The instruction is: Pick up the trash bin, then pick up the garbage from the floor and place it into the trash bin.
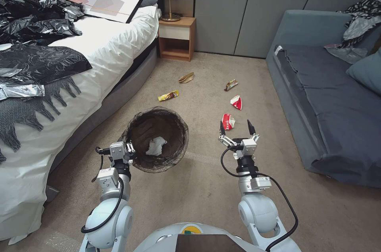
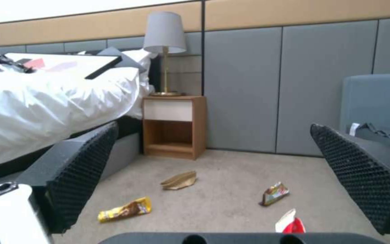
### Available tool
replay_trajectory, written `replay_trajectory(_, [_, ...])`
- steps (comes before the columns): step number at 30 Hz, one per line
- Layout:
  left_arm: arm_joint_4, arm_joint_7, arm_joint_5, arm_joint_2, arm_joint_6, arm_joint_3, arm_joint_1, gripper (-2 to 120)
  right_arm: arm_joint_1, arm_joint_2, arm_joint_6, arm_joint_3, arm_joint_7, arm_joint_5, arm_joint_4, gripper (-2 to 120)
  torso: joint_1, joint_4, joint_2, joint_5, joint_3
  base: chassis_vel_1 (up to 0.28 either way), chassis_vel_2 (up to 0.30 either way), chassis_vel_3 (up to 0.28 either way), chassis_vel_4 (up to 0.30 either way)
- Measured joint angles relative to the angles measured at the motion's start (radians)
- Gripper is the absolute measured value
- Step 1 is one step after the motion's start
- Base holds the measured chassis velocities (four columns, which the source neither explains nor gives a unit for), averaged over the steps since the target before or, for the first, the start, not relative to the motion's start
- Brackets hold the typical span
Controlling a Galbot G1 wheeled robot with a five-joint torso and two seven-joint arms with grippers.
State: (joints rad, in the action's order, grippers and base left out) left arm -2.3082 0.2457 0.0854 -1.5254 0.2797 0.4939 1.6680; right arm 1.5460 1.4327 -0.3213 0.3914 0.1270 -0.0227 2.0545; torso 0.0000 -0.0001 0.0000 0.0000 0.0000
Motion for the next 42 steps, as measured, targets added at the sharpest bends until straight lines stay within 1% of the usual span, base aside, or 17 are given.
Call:
replay_trajectory(13, [0.001,-0.001,-0.002,0.001,-0.001,0.0,-0.001,0,-0.006,0.006,0.003,0.009,0.014,0.0,-0.007,100,0.0,0.0002,0.0,0.0,0.0,0.0,0.0,0.0,0.0])
replay_trajectory(19, [0.001,-0.001,-0.002,0.002,-0.001,0.001,0.0,0,-0.007,0.007,0.003,0.013,0.016,-0.001,-0.007,100,0.0,0.0002,0.0,0.0,0.0,-0.063,0.081,0.076,-0.069])
replay_trajectory(28, [0.001,0.0,-0.002,0.002,-0.001,0.001,-0.002,0,-0.007,0.007,0.002,0.018,0.016,-0.005,-0.008,100,0.0,0.0,0.0,-0.0003,0.0,-0.192,0.185,0.202,-0.197])
replay_trajectory(29, [0.001,0.0,-0.002,0.002,-0.001,0.001,-0.002,0,-0.008,0.008,0.001,0.018,0.016,-0.006,-0.009,100,0.0,-0.0001,0.0,0.0002,0.0,-0.242,0.211,0.211,-0.232])
replay_trajectory(37, [0.004,0.0,-0.003,0.002,-0.002,0.001,-0.003,0,-0.007,0.008,-0.002,0.019,0.016,-0.006,-0.014,100,0.0,0.0002,0.0,0.0,0.0,-0.189,0.206,0.203,-0.203])
replay_trajectory(38, [0.005,0.001,-0.003,0.002,-0.002,0.001,-0.003,0,-0.007,0.008,-0.003,0.02,0.015,-0.006,-0.015,100,0.0,-0.0001,0.0,0.0,0.0,-0.172,0.19,0.165,-0.193])
replay_trajectory(42, [0.005,0.001,-0.003,0.002,-0.002,0.002,-0.004,0,-0.006,0.008,-0.006,0.021,0.013,-0.006,-0.017,100,0.0,0.0001,0.0,-0.0001,0.0,-0.161,0.2,0.165,-0.187])
